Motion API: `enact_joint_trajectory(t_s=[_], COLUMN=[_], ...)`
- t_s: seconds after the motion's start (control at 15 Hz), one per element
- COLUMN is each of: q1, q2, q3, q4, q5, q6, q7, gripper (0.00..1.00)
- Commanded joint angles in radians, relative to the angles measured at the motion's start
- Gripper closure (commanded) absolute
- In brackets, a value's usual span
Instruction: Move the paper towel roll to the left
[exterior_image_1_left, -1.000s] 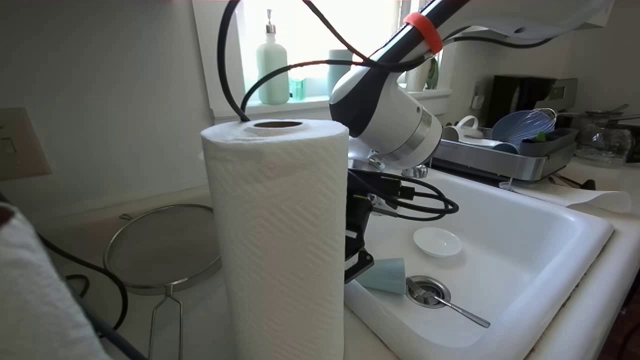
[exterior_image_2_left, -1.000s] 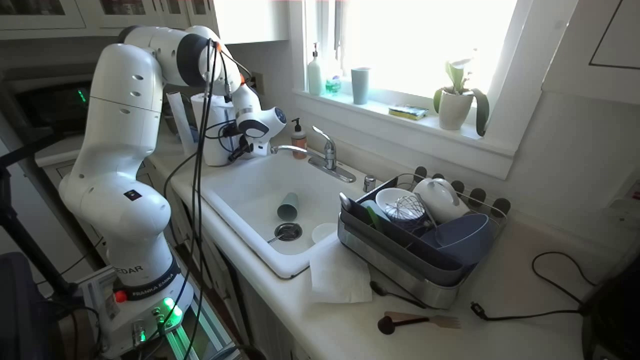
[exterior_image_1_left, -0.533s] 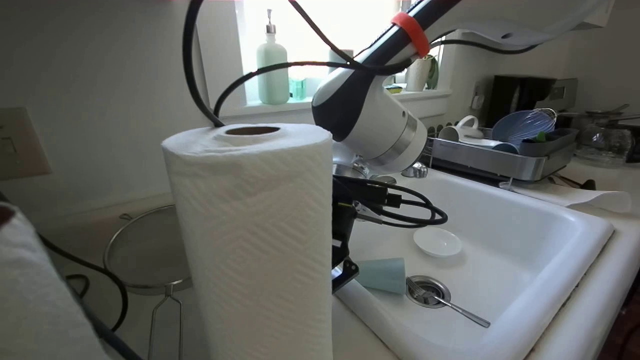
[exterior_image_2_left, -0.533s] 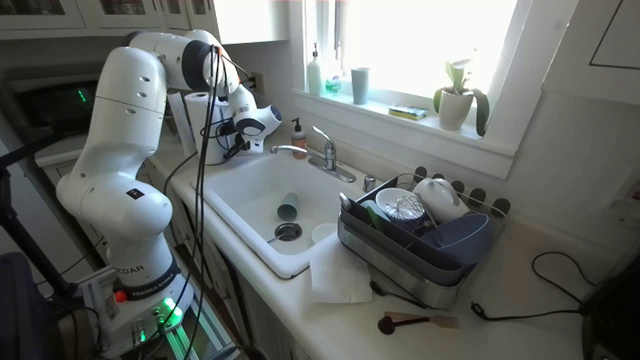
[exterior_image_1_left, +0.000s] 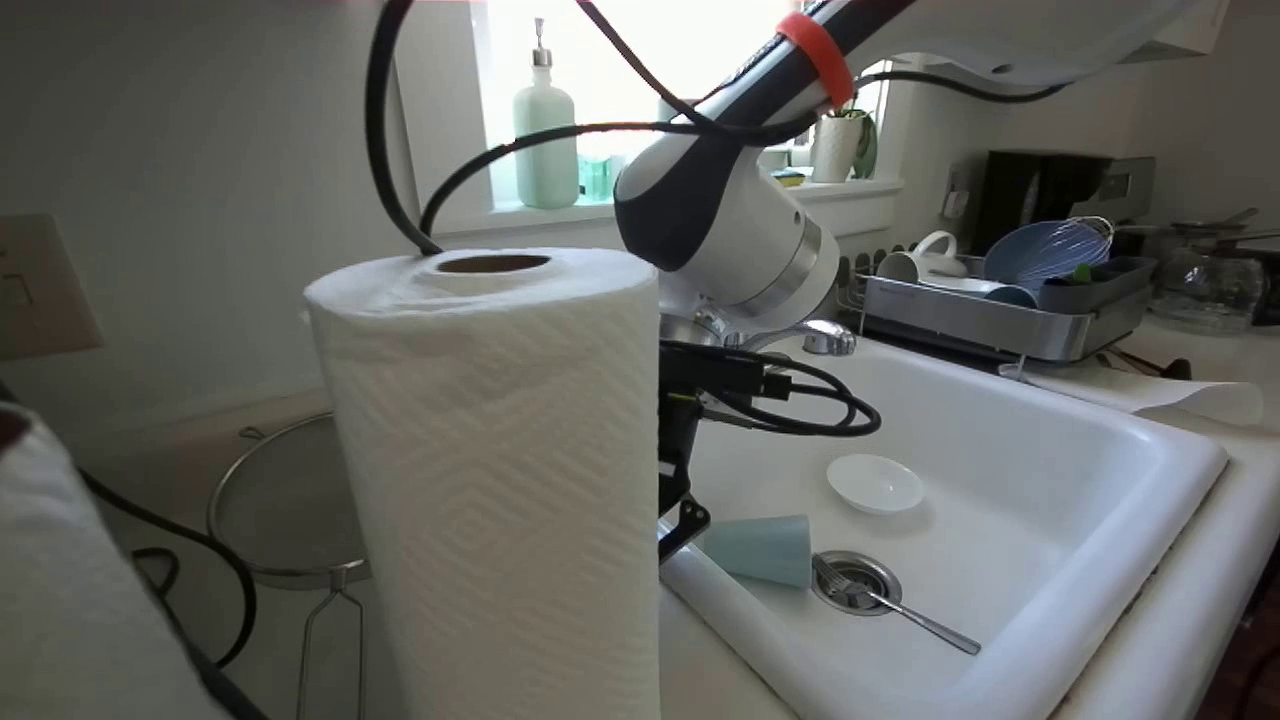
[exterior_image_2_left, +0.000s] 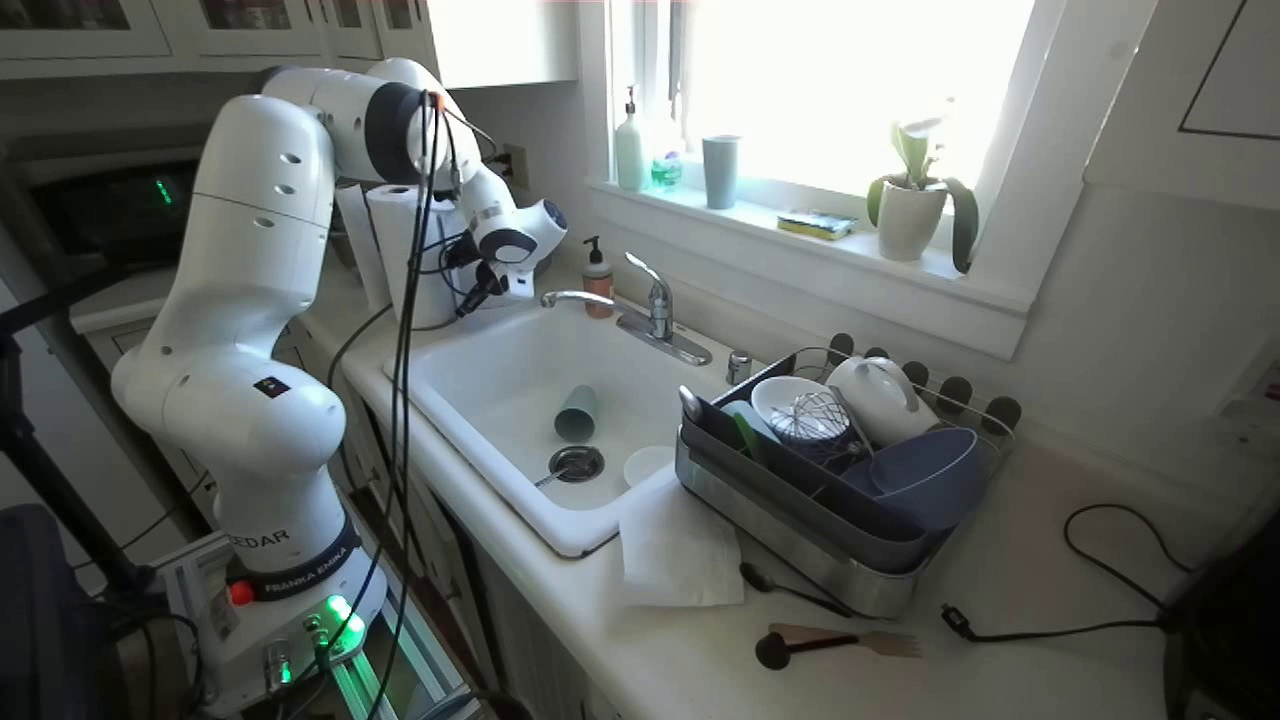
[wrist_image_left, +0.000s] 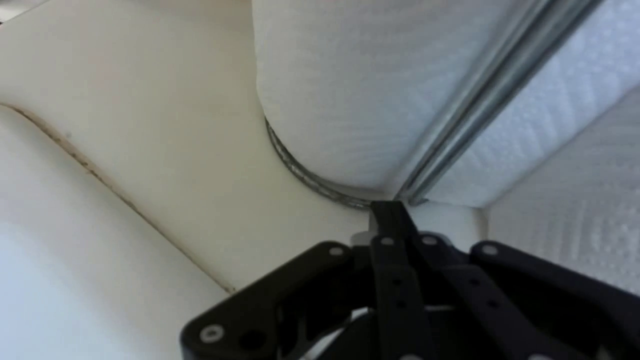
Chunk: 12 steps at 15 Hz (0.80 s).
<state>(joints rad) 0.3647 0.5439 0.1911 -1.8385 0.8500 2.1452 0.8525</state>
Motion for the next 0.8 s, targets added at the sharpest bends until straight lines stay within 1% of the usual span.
enact_joint_trajectory(t_s=[0.0, 0.2, 0.33, 0.4, 0.47, 0.53, 0.67, 0.73], q1=[-0.01, -0.017, -0.012, -0.012, -0.017, -0.021, -0.024, -0.024], q2=[-0.095, -0.167, -0.222, -0.247, -0.276, -0.299, -0.358, -0.389], q3=[-0.017, -0.021, -0.04, -0.049, -0.049, -0.047, -0.04, -0.038], q4=[-0.03, -0.047, -0.062, -0.062, -0.067, -0.06, -0.05, -0.04], q5=[-0.053, -0.095, -0.195, -0.276, -0.331, -0.391, -0.502, -0.558], q6=[-0.022, -0.053, -0.122, -0.18, -0.227, -0.281, -0.394, -0.451], q7=[0.053, 0.101, 0.189, 0.226, 0.258, 0.281, 0.333, 0.361], gripper=[1.0, 1.0, 1.0, 0.74, 0.73, 0.68, 0.54, 0.46])
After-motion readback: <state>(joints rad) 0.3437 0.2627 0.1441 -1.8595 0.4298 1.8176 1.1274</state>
